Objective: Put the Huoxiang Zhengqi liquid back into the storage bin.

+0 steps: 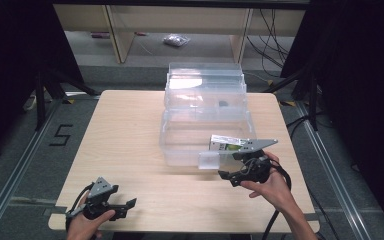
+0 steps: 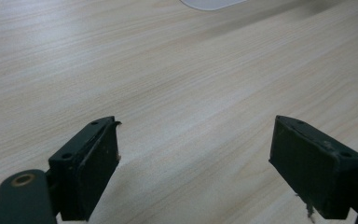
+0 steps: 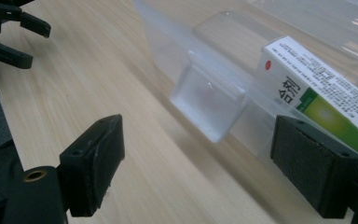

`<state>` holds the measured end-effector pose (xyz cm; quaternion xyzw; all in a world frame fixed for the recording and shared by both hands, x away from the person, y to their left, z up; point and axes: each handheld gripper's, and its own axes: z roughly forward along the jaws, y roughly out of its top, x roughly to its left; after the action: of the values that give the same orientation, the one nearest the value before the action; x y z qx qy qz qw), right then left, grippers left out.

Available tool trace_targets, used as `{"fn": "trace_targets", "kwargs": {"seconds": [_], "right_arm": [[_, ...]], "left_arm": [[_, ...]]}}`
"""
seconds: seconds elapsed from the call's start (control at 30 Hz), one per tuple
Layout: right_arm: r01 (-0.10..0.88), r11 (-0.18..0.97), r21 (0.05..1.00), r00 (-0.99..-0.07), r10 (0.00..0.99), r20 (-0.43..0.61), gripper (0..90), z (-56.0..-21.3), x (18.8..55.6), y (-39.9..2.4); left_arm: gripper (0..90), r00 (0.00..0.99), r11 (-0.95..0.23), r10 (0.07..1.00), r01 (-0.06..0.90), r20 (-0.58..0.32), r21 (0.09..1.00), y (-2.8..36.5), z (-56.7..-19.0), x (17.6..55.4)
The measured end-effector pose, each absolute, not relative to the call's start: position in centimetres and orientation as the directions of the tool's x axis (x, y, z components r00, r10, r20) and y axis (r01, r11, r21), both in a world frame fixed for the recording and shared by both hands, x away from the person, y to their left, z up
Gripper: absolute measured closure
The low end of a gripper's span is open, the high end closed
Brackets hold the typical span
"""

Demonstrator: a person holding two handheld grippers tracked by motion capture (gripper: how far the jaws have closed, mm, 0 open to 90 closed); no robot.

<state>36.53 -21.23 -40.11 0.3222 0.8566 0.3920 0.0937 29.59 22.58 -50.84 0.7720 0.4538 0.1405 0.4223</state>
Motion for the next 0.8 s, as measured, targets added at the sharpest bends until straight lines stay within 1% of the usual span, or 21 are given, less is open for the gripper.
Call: {"fn": "trace_targets", "kwargs": {"seconds": [0.03, 0.07, 0.2, 0.23, 0.33, 0.37, 0.4, 0.47, 0.53, 0.57, 0.67, 0.8], "right_arm": [[0.487, 0.472, 0.734, -0.767, 0.634, 0.101, 18.6, -40.2, 36.3, -21.1], [0.466, 0.485, 0.740, -0.782, 0.616, 0.088, 18.6, -40.3, 36.3, -21.2], [0.459, 0.495, 0.738, -0.778, 0.626, 0.064, 18.2, -40.7, 35.7, -21.1], [0.481, 0.480, 0.734, -0.768, 0.634, 0.089, 18.1, -40.8, 35.5, -21.0], [0.488, 0.468, 0.736, -0.762, 0.640, 0.099, 17.7, -41.2, 35.3, -21.1], [0.486, 0.461, 0.742, -0.759, 0.644, 0.097, 17.7, -41.4, 35.1, -21.0], [0.458, 0.473, 0.753, -0.770, 0.635, 0.069, 17.7, -41.6, 35.3, -21.3], [0.482, 0.453, 0.749, -0.759, 0.644, 0.099, 17.7, -42.0, 35.1, -21.3], [0.481, 0.447, 0.755, -0.754, 0.650, 0.095, 17.7, -42.5, 35.1, -21.4], [0.503, 0.440, 0.744, -0.746, 0.656, 0.117, 17.7, -42.7, 35.0, -21.3], [0.509, 0.438, 0.741, -0.744, 0.657, 0.122, 17.7, -43.4, 34.8, -21.4], [0.505, 0.439, 0.744, -0.755, 0.642, 0.134, 17.6, -44.2, 34.8, -21.6]], "left_arm": [[14.7, 0.548, -0.232, 0.820, 0.582, -0.166, 0.779, 22.6, -50.8, 29.6], [14.7, 0.548, -0.232, 0.820, 0.583, -0.166, 0.779, 22.6, -50.8, 29.6], [14.8, 0.552, -0.236, 0.818, 0.580, -0.163, 0.780, 22.6, -50.9, 29.6], [14.8, 0.554, -0.238, 0.817, 0.578, -0.161, 0.780, 22.6, -50.9, 29.6], [14.8, 0.548, -0.232, 0.821, 0.579, -0.162, 0.781, 22.5, -51.0, 29.6], [14.8, 0.558, -0.253, 0.816, 0.580, -0.152, 0.774, 22.6, -50.9, 29.7], [14.7, 0.562, -0.256, 0.813, 0.579, -0.151, 0.774, 22.6, -50.9, 29.7], [14.8, 0.562, -0.258, 0.814, 0.580, -0.150, 0.772, 22.7, -50.7, 29.6], [14.7, 0.561, -0.256, 0.814, 0.581, -0.152, 0.773, 22.7, -50.8, 29.6], [14.7, 0.560, -0.254, 0.814, 0.581, -0.153, 0.773, 22.6, -50.8, 29.6], [14.7, 0.555, -0.234, 0.814, 0.580, -0.169, 0.781, 22.4, -50.8, 29.6], [14.7, 0.563, -0.256, 0.812, 0.578, -0.152, 0.775, 22.7, -50.7, 29.6]]}}
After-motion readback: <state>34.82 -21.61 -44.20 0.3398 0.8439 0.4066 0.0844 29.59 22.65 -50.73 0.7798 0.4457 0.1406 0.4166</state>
